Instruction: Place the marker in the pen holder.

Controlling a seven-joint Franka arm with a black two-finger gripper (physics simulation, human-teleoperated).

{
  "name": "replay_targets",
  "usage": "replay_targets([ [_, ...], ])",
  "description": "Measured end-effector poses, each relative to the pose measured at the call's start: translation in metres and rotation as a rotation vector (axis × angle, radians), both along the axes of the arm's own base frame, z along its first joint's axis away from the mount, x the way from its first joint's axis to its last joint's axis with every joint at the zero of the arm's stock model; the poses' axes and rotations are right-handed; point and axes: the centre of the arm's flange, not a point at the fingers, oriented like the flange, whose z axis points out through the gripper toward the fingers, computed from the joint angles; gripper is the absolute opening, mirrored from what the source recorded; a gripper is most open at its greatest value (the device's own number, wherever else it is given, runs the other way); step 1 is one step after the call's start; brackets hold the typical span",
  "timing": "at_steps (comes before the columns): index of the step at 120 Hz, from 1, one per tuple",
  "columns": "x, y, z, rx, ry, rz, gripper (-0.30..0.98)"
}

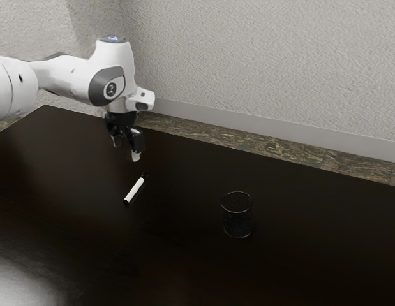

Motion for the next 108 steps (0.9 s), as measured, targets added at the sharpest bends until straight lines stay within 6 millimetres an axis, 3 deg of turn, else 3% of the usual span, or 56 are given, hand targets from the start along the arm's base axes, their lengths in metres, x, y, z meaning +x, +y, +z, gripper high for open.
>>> replay_targets([
  [8,0.015,0.003,-0.022,0.003,-0.014,0.030,0.58],
  [24,0.036,0.015,-0.038,0.008,-0.062,0.105,0.48],
  [32,0.047,0.021,-0.057,0.011,-0.064,0.149,0.45],
  [61,0.055,0.051,-0.121,-0.003,-0.030,0.324,0.40],
  [108,0.067,0.058,-0.159,-0.007,-0.048,0.456,0.27],
])
